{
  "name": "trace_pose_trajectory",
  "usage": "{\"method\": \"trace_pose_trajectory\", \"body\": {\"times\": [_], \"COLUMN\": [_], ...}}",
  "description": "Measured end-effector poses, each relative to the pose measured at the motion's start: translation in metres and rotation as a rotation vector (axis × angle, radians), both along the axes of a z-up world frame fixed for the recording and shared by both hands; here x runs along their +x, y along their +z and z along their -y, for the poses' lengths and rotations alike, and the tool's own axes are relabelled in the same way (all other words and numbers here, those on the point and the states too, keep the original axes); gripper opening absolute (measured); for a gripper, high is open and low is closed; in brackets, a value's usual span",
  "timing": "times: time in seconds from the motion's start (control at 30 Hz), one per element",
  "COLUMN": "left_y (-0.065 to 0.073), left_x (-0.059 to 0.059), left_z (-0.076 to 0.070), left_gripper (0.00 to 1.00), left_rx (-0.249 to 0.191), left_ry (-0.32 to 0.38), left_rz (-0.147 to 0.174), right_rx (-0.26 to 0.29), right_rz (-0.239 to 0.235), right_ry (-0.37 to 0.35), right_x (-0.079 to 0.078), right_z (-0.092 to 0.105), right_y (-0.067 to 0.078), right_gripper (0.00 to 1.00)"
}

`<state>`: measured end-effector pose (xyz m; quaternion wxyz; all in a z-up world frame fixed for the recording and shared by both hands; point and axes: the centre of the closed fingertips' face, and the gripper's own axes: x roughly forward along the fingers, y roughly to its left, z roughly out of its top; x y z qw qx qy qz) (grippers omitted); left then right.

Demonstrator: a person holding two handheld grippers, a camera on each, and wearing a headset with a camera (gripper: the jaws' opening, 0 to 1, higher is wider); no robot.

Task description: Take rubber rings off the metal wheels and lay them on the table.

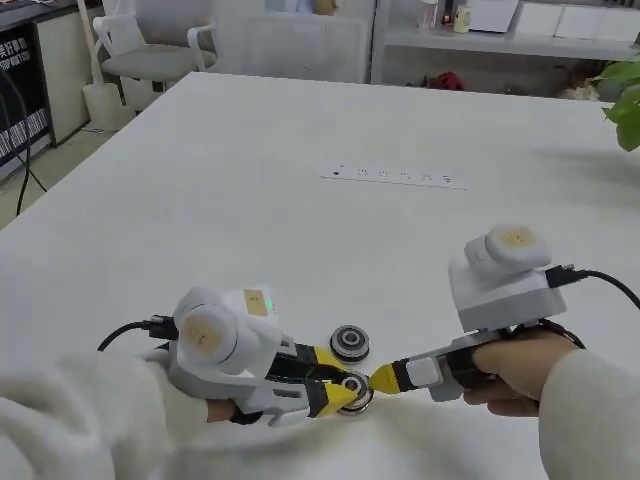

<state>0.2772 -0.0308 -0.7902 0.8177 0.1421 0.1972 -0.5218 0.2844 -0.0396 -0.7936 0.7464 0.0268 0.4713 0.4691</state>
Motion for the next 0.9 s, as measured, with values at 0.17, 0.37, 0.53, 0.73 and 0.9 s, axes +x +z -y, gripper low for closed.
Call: {"method": "trace_pose_trajectory", "body": {"times": [0.17, 0.37, 0.53, 0.73, 0.9], "left_y": [0.0, 0.001, 0.002, 0.002, 0.002], "left_x": [0.0, 0.0, 0.001, 0.002, 0.002], "left_z": [0.0, 0.0, -0.001, -0.001, -0.001], "left_gripper": [0.13, 0.13, 0.13, 0.13, 0.13], "left_rx": [0.002, 0.001, 0.0, -0.005, -0.001], "left_ry": [-0.001, 0.0, 0.004, 0.011, 0.011], "left_rz": [-0.001, -0.003, -0.002, -0.001, 0.001], "right_rx": [-0.007, -0.009, -0.008, 0.003, 0.005], "right_rz": [0.01, 0.022, 0.03, 0.035, 0.034], "right_ry": [0.006, 0.013, 0.016, 0.008, 0.008], "right_x": [0.0, 0.0, 0.0, 0.001, 0.0], "right_z": [0.0, -0.002, -0.003, -0.003, -0.005], "right_y": [0.002, 0.004, 0.007, 0.01, 0.01], "right_gripper": [0.0, 0.0, 0.0, 0.0, 0.0]}}
